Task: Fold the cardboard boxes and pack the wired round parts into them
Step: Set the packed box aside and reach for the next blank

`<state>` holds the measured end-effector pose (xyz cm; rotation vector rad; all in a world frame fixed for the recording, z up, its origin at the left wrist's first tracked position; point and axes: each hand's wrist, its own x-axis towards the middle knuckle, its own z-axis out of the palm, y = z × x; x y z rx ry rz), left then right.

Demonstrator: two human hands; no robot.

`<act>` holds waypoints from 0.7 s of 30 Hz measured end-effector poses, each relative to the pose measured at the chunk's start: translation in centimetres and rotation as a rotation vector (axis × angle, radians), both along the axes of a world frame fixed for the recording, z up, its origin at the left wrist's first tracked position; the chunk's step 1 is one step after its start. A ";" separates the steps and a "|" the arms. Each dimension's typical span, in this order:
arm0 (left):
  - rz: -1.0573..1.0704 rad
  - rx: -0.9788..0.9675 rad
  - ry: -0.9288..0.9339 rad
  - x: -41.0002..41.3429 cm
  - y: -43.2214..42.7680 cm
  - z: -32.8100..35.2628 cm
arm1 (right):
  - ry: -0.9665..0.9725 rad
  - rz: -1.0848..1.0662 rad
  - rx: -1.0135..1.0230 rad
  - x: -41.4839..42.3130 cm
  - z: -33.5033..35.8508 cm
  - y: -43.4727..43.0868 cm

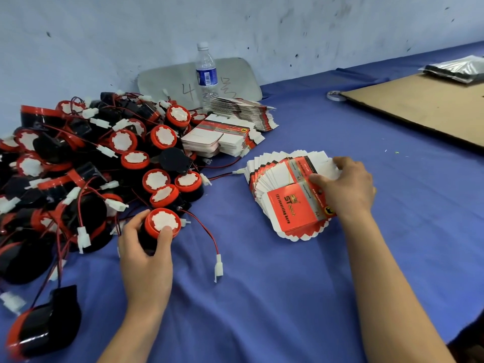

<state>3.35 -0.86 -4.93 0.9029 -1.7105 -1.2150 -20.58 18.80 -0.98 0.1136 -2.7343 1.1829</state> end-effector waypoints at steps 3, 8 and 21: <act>-0.001 0.002 0.000 0.0 -0.1 -0.1 | 0.062 -0.019 0.002 0.0 0.0 -0.4; -0.006 -0.010 -0.004 0.0 -0.1 -0.1 | 0.026 0.000 -0.011 -0.1 -0.1 -0.3; 0.014 -0.051 -0.021 -0.2 0.0 -0.2 | -0.259 0.286 0.291 0.7 1.2 1.0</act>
